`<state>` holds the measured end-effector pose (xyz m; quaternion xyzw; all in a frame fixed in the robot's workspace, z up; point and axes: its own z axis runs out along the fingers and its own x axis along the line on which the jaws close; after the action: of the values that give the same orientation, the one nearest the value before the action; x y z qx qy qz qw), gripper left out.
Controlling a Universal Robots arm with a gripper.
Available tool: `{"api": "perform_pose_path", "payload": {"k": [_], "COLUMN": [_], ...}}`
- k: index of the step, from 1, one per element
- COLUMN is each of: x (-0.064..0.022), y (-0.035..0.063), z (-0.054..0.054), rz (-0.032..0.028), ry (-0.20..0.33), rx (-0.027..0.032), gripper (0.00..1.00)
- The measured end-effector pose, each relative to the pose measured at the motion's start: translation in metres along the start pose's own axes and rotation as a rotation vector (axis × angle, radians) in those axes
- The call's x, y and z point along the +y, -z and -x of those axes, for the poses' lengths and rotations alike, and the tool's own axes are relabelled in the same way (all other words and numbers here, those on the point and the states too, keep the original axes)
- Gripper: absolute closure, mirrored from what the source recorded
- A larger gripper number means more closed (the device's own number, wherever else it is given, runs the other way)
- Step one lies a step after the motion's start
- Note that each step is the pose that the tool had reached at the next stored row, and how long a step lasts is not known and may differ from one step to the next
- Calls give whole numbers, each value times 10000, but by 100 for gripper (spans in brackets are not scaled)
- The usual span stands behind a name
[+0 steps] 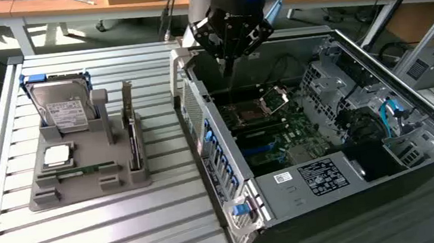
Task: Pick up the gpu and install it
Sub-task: 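Reach for the gpu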
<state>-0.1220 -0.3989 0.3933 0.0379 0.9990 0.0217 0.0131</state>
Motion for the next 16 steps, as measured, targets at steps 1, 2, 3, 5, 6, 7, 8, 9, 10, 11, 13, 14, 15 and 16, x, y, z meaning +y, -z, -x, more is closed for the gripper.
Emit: {"api": "perform_pose_path", "payload": {"k": [1, 2, 3, 5, 6, 7, 8, 9, 10, 11, 13, 14, 15, 16], "x": [0, 0, 0, 0, 0, 0, -1, -1, -1, -1, -2, -2, -3, -3], "y": [0, 0, 0, 0, 0, 0, 1, 0, 1, 0, 1, 1, 1, 1], "z": [0, 0, -1, -3, -5, -8, -12, -15, -18, -20, -23, -32, -37, -38], "rz": [-1, 0, 0, -1, -1, -1, 0, 0, 0, 0, 0, 0, 0, 0], "ry": [0, 0, 0, 0, -1, -1, -1, 0, 0, 1, 0, 0, -1, -1], "rx": [0, 0, 0, 1, 0, 0, 0, 0, 0, 0, 0, 0, 0, 0], "gripper": [89, 89, 89, 89, 89, 89, 89, 89, 89, 89, 89, 89, 89, 89]}}
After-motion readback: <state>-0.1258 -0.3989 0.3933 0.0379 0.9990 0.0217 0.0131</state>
